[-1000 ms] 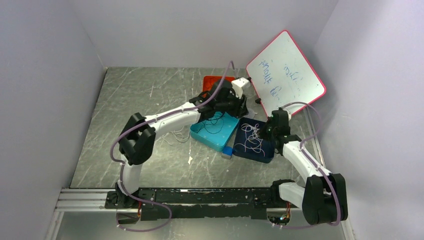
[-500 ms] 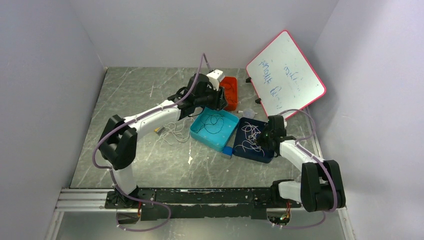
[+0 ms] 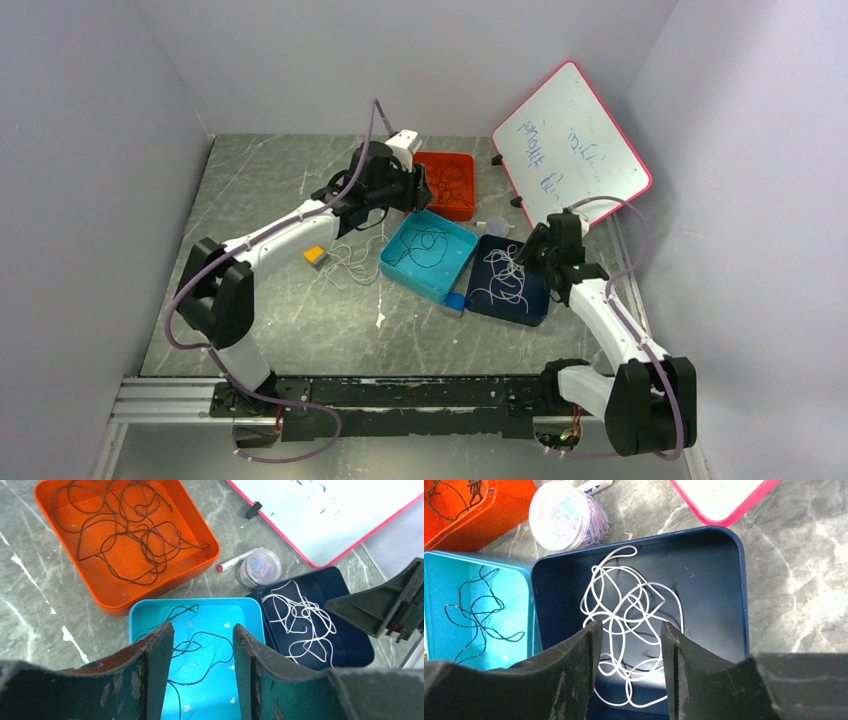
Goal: Untangle the cables
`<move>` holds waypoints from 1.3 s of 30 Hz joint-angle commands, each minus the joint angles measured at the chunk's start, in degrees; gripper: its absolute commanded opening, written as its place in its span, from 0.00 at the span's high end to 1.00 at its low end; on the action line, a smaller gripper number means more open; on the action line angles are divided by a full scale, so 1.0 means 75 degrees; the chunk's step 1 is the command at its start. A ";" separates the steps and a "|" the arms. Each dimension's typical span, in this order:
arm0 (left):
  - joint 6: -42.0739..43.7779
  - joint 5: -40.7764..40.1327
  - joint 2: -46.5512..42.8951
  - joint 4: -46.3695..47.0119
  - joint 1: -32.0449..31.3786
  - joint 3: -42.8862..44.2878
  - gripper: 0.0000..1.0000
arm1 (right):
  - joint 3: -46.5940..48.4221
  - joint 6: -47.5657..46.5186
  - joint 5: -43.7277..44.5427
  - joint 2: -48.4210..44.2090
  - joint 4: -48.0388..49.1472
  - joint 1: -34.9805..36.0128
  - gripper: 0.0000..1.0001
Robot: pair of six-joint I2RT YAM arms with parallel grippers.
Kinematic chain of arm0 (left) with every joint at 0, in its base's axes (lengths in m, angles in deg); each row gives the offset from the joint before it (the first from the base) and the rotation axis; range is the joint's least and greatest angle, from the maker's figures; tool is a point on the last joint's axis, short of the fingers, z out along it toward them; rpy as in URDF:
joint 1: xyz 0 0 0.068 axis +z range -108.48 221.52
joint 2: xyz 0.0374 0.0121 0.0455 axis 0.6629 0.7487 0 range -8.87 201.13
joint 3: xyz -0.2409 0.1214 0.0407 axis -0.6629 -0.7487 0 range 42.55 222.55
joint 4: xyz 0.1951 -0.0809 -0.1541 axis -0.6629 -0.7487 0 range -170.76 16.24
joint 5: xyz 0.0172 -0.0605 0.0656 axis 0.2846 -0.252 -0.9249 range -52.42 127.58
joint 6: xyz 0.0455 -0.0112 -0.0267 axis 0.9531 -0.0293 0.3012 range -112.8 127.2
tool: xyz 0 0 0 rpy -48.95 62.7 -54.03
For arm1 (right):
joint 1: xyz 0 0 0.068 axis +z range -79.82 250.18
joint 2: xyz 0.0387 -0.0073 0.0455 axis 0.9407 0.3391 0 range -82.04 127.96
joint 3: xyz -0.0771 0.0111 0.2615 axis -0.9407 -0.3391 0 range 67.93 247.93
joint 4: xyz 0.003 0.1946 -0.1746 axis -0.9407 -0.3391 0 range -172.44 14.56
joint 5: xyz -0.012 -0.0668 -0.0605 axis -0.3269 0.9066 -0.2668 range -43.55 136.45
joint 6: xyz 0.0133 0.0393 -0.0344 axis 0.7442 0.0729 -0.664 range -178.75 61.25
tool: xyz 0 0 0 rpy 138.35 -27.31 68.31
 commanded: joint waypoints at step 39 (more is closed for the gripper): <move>0.0129 -0.1563 0.0170 -0.1720 0.1147 -0.1506 0.45 | 0.0733 -0.1544 -0.1635 -0.0660 0.0594 -0.0040 0.46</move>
